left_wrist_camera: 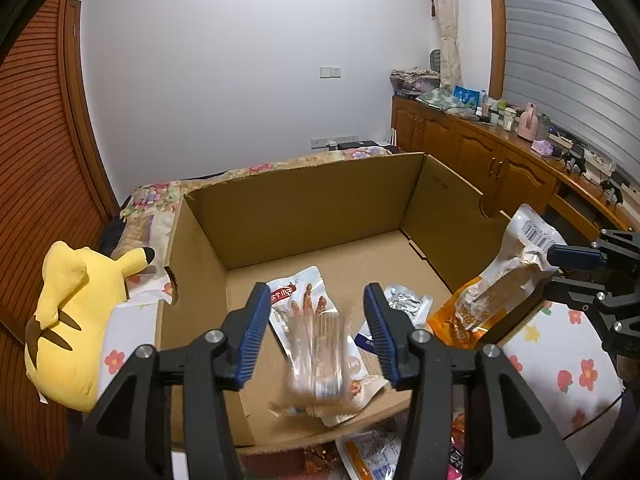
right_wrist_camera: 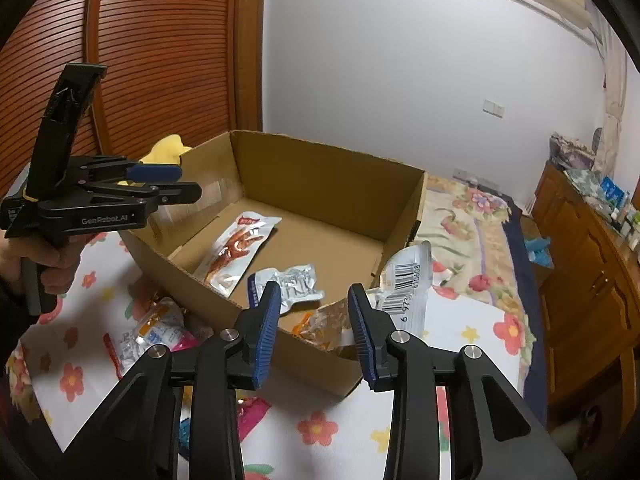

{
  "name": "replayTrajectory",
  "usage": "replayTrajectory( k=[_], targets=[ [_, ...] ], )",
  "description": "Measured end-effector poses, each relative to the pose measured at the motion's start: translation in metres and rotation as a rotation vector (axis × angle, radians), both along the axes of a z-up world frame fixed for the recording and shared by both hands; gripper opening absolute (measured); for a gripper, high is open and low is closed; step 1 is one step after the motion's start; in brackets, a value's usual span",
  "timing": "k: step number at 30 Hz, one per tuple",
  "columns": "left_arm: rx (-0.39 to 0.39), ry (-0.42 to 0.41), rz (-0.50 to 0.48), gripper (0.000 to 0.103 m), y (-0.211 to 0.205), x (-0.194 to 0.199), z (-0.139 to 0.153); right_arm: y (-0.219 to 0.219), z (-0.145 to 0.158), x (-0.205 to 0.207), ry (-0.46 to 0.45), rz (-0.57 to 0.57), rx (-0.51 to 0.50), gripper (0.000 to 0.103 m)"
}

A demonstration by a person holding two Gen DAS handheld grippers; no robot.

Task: Organize snacks
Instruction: 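Open both tools over the box to drop the packs inside, then lower the left tool onto the white printed pouch while the right tool grasps the blue candy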

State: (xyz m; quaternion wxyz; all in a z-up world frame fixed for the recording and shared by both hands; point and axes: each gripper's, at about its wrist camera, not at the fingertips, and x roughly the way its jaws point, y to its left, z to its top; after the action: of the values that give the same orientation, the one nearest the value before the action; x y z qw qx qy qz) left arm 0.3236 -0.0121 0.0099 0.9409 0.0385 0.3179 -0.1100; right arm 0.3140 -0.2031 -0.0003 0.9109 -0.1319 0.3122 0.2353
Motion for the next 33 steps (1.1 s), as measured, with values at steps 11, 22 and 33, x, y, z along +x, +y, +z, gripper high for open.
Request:
replayTrajectory(
  k=[11, 22, 33],
  targets=[
    [-0.006, -0.037, -0.026, 0.060, 0.006, -0.059, 0.016, 0.000, 0.013, -0.044, -0.009, -0.007, 0.024, 0.042],
    [0.008, -0.005, -0.053, 0.061, 0.012, -0.124, -0.013, 0.014, -0.014, -0.095, 0.058, 0.011, 0.053, 0.044],
    [0.028, 0.104, -0.052, 0.061, 0.013, -0.148, -0.065, 0.025, -0.060, -0.122, 0.150, 0.040, 0.059, 0.043]
  ],
)
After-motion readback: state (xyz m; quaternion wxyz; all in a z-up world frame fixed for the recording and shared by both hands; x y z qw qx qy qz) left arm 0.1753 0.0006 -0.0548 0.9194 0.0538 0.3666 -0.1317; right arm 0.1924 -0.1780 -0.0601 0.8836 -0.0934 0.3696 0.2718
